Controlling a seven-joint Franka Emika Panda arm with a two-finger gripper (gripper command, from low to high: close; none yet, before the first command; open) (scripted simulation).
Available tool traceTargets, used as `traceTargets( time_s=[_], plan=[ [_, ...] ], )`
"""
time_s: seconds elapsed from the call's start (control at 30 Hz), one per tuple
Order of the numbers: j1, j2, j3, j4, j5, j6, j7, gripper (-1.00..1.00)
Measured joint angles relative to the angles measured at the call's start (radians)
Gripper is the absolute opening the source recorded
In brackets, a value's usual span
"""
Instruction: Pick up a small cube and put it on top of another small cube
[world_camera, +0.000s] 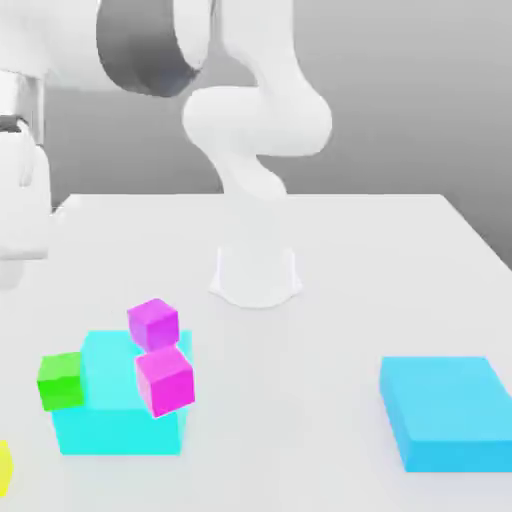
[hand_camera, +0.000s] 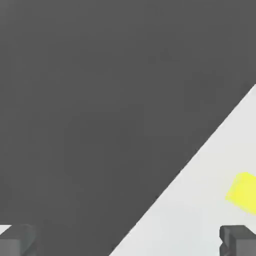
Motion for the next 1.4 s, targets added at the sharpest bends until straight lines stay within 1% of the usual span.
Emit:
traceTargets(
  time_s=[0.3, 0.43, 0.47, 0.67, 0.73, 0.83, 0.9, 1.1, 1.4],
  plan=[
    [-0.088, 0.333, -0.057, 0.031, 0.099, 0.078, 0.128, 0.00],
    [-0.124, 0.478, -0.030, 0.061, 0.147, 0.168, 0.115, 0.00],
    [-0.132, 0.509, -0.020, 0.068, 0.155, 0.191, 0.110, -1.00],
    [-0.136, 0.525, -0.016, 0.072, 0.160, 0.204, 0.107, -1.00],
    [-0.129, 0.491, -0.026, 0.064, 0.151, 0.178, 0.114, -1.00],
    [-0.111, 0.395, -0.049, 0.044, 0.123, 0.107, 0.134, -1.00],
    [-0.101, 0.328, -0.047, 0.024, 0.131, 0.080, 0.155, -1.00],
    [-0.057, 0.109, -0.057, -0.122, 0.123, 0.019, 0.307, -1.00],
    [-0.048, -0.223, -0.021, -0.357, 0.042, -0.062, 0.600, -1.00]
  ],
)
